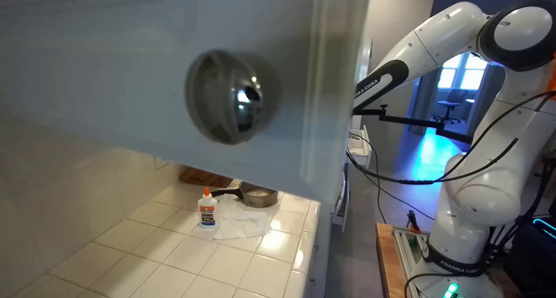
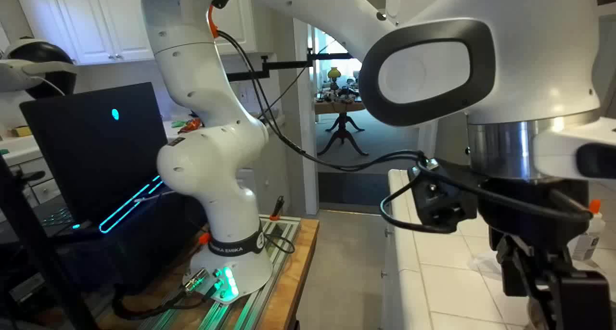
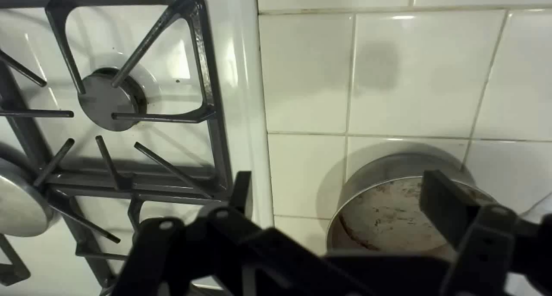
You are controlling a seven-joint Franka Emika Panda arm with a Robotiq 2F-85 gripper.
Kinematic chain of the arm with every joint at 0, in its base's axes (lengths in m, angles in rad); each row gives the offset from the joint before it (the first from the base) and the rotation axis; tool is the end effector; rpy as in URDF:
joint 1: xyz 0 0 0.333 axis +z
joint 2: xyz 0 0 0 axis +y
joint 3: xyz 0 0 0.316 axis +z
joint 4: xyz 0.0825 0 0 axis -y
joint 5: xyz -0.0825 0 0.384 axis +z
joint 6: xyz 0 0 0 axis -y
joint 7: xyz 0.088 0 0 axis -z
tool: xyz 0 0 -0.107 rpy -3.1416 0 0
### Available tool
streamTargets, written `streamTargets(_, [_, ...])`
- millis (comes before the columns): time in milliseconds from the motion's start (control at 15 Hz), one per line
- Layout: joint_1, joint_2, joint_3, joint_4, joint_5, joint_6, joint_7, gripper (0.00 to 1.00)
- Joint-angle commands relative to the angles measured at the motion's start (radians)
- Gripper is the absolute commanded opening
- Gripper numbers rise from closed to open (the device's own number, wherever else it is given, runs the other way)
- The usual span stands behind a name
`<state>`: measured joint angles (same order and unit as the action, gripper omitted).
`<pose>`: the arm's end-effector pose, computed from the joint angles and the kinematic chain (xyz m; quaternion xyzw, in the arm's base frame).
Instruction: Put the white bowl on the counter.
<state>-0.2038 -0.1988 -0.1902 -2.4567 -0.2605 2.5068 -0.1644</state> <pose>0.4432 -0.1828 0.3954 0.9897 -0.0196 0.0990 0.1019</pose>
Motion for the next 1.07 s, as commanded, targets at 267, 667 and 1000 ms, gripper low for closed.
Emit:
streamTargets(267, [-0.001,0.0,0.001,0.001,0.001,-0.002,-0.001,1.0])
streamTargets(667, [-0.005,-0.05,0.018,-0.045,-0.079,0.117,-0.011,1.0])
streamTargets(1000, [-0.006,-0.127,0.052,-0.082,-0.189,0.281,-0.031,1.0])
